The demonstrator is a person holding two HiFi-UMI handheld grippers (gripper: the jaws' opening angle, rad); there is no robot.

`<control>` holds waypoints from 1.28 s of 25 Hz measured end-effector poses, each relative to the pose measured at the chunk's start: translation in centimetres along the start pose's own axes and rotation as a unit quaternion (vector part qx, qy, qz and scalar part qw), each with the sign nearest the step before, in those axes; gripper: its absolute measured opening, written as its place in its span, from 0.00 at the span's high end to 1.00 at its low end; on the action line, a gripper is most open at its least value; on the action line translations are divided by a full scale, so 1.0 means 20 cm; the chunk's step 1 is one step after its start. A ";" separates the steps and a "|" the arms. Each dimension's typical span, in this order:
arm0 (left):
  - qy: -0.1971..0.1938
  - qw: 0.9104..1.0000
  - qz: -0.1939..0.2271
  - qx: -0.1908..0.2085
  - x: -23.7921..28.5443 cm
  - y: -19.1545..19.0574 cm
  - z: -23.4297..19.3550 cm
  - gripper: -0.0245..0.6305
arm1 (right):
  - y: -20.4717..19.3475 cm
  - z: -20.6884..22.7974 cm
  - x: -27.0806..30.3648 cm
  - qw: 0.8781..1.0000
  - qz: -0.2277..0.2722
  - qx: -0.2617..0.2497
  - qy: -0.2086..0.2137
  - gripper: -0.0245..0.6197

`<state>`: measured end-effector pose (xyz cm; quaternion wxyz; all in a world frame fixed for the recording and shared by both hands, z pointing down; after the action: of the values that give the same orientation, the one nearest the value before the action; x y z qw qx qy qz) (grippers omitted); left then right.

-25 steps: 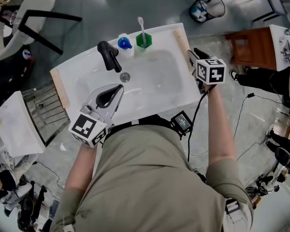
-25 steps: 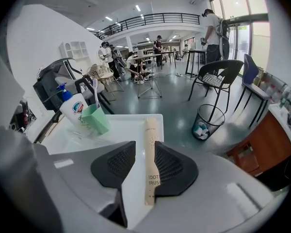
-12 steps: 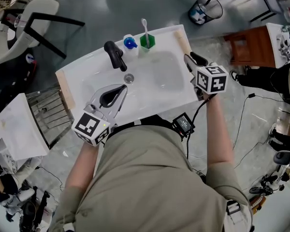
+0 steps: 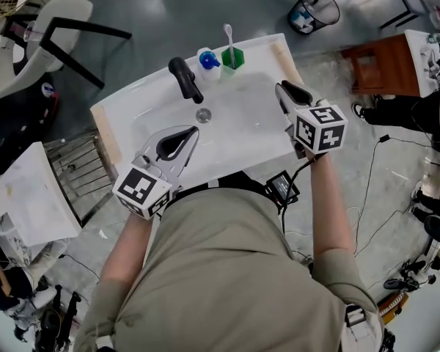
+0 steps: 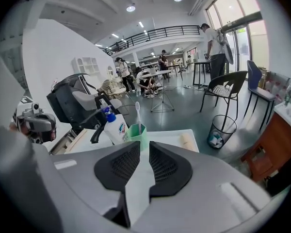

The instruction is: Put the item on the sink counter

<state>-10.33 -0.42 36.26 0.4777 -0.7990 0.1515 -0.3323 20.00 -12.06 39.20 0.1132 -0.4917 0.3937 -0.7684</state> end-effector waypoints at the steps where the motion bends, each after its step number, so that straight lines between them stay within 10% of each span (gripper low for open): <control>1: -0.001 1.000 0.000 0.000 -0.01 0.00 0.00 0.95 | 0.01 -0.03 0.00 1.000 0.003 0.000 0.002 0.85; 32: -0.024 1.000 0.007 0.013 -0.19 -0.01 -0.06 0.95 | 0.13 -0.75 -0.16 0.992 0.089 -0.030 0.080 0.95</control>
<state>-13.95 1.06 35.42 0.4937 -0.7996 0.1409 -0.3116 8.24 -4.60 32.03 0.1345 -0.3948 0.4662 -0.7802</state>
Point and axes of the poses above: the fingertips, and each gripper's own axes: x forward along the fingers, z to its right, y out of its top, the point moved 9 cm from there along -x, backward along the fingers, and after that the axes turned 2 degrees about -z, right-handed, at the moved point
